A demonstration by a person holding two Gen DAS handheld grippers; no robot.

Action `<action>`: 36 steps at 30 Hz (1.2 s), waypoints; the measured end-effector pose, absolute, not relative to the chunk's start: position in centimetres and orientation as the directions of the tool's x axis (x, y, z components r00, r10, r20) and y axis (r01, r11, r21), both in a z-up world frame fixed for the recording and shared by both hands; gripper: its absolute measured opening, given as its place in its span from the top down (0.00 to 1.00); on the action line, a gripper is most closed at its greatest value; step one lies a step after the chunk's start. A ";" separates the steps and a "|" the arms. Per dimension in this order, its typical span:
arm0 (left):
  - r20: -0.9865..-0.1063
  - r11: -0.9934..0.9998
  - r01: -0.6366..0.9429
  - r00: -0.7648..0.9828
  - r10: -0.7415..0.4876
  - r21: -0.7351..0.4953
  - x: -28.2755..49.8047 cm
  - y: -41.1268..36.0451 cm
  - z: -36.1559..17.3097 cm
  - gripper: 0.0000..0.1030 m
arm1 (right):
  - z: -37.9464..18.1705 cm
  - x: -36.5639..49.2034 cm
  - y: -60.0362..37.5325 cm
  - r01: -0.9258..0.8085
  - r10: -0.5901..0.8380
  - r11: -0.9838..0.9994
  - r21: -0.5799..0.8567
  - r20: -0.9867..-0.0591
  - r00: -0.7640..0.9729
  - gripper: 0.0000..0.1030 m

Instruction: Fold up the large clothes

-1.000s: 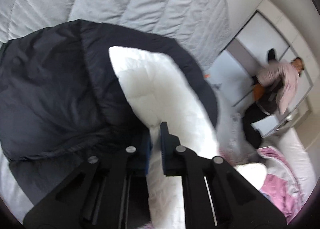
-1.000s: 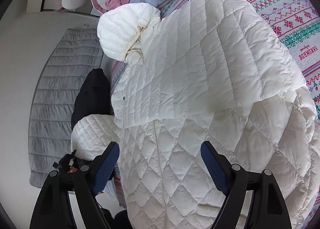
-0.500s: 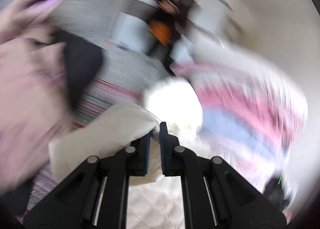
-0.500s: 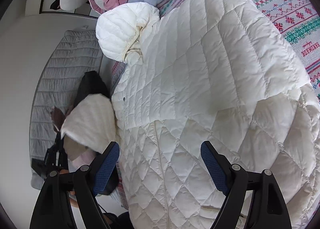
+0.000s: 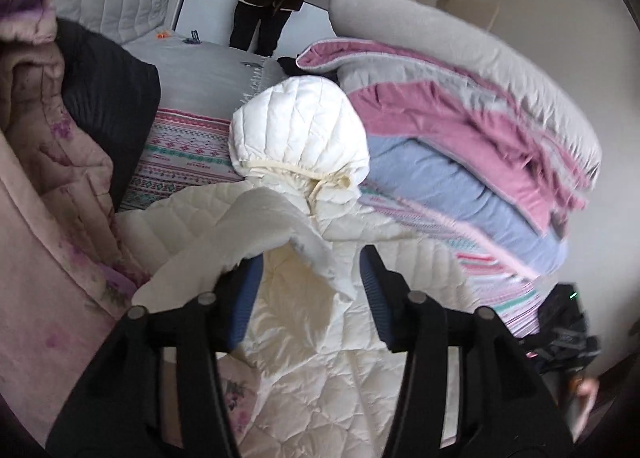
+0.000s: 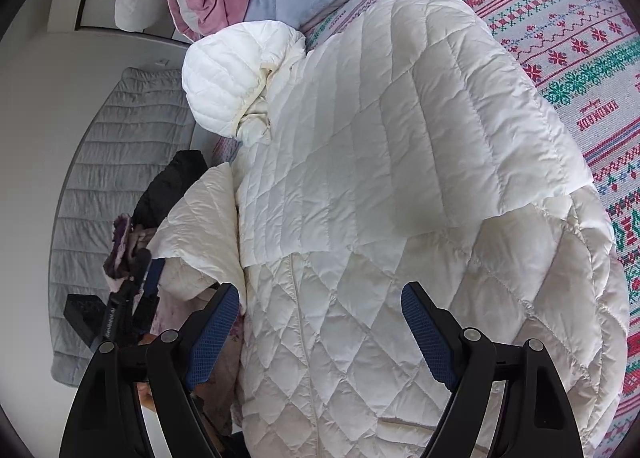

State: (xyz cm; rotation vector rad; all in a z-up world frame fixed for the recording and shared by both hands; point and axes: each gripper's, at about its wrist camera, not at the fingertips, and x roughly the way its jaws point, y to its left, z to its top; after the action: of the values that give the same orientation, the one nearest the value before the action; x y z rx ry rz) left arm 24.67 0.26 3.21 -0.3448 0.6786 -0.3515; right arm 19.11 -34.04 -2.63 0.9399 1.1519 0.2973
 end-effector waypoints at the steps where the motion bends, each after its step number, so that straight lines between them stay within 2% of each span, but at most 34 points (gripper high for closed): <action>1: -0.534 0.877 0.196 0.728 -0.430 -0.438 24.8 0.9 3.2 0.44 | -2.6 19.1 -34.1 0.254 0.639 0.598 0.760 -0.644 0.422 0.18; 2: -0.527 0.869 0.185 0.731 -0.434 -0.459 25.0 1.3 3.1 0.37 | -2.7 19.1 -34.2 0.257 0.639 0.595 0.762 -0.642 0.425 0.18; 4: -0.531 0.851 0.158 0.721 -0.446 -0.500 25.7 1.6 2.6 0.32 | -2.8 19.3 -34.2 0.264 0.643 0.581 0.769 -0.634 0.430 0.18; 7: -0.537 0.814 0.159 0.679 -0.501 -0.558 26.9 0.5 1.7 0.32 | -2.9 19.5 -33.8 0.257 0.643 0.587 0.767 -0.636 0.427 0.18; 9: -0.541 0.807 0.206 0.647 -0.537 -0.554 27.1 -1.8 1.6 0.32 | -2.8 19.6 -33.3 0.244 0.642 0.601 0.761 -0.642 0.419 0.18; 16: -0.623 0.837 0.436 0.565 -0.541 -0.330 24.8 -9.2 1.6 0.32 | -2.6 19.7 -33.8 0.252 0.593 0.643 0.723 -0.678 0.433 0.18; 22: -0.606 0.841 0.400 0.584 -0.540 -0.364 25.3 -7.8 2.4 0.31 | -2.6 19.7 -34.1 0.257 0.596 0.629 0.734 -0.667 0.446 0.18; 26: -0.616 0.870 0.404 0.619 -0.488 -0.283 27.1 -11.0 3.6 0.25 | -2.4 19.8 -33.8 0.242 0.606 0.627 0.741 -0.659 0.446 0.18; 29: -0.695 0.844 0.485 0.525 -0.491 -0.230 27.6 -16.5 1.6 0.25 | -2.2 19.8 -34.4 0.237 0.601 0.628 0.741 -0.656 0.457 0.18; 32: -0.777 0.794 0.602 0.460 -0.429 -0.082 25.4 -21.1 -1.0 0.25 | -2.2 19.6 -36.2 0.274 0.532 0.658 0.701 -0.691 0.490 0.18; 34: -0.803 0.786 0.618 0.460 -0.379 -0.017 24.3 -21.5 -1.8 0.25 | -2.2 19.5 -37.2 0.305 0.492 0.669 0.678 -0.711 0.502 0.18; 36: -0.812 0.803 0.596 0.461 -0.357 -0.014 24.0 -19.8 -1.8 0.25 | -2.2 19.6 -37.2 0.299 0.498 0.668 0.681 -0.709 0.499 0.18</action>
State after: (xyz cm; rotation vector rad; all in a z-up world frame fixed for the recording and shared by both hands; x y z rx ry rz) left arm 23.96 -19.80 -1.84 0.2898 0.9193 -0.5964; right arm 19.61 -37.24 -2.18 0.8728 1.0772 0.1408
